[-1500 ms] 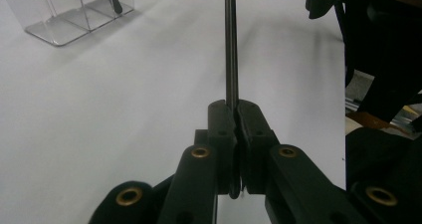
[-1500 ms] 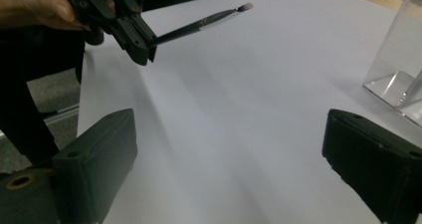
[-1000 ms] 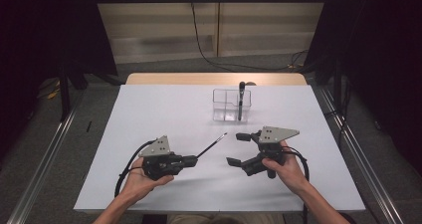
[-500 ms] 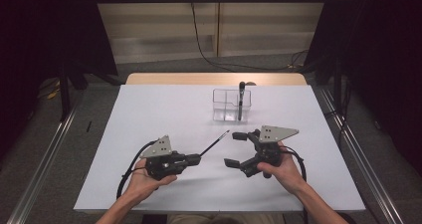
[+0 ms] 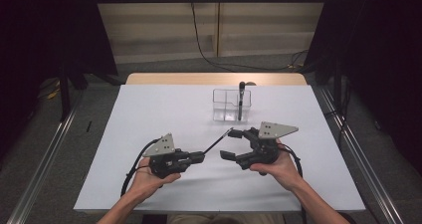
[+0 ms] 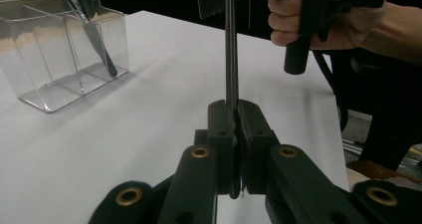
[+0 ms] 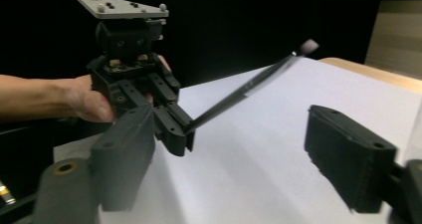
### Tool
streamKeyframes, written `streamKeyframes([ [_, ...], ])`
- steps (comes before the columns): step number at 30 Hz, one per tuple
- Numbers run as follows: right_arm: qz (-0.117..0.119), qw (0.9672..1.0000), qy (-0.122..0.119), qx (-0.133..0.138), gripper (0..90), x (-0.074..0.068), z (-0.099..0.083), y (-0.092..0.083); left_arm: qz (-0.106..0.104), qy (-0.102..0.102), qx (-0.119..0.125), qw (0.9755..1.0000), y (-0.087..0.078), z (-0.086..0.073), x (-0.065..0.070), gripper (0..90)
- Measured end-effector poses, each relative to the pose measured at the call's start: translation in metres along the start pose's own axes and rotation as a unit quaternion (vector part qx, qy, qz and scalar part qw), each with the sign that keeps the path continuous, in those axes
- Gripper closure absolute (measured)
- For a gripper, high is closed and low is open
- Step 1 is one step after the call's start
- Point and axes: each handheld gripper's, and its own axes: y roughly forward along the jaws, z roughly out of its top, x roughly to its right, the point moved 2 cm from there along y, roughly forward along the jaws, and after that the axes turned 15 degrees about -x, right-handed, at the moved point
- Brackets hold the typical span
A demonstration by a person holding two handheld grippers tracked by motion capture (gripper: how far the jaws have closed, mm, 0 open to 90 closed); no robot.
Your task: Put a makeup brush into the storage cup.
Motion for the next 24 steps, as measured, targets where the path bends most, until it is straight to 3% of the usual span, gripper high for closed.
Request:
streamKeyframes([
  [8,0.021,0.9997,0.008,-0.002,49.1,0.002,0.001,0.002,-0.004,0.004,-0.005,1.0,0.005,-0.002,0.001,85.7],
  [11,0.025,0.9996,0.009,-0.001,62.2,0.003,0.0,0.003,-0.005,0.005,-0.01,0.9999,0.006,-0.002,0.001,85.8],
  [17,0.034,0.9992,0.02,-0.001,74.6,0.005,0.0,0.003,-0.008,0.009,-0.015,0.9998,0.01,-0.003,0.002,85.8],
  [24,0.054,0.9978,0.038,0.004,78.6,0.007,-0.001,0.003,-0.006,0.015,-0.019,0.9997,0.013,-0.004,0.002,85.7],
])
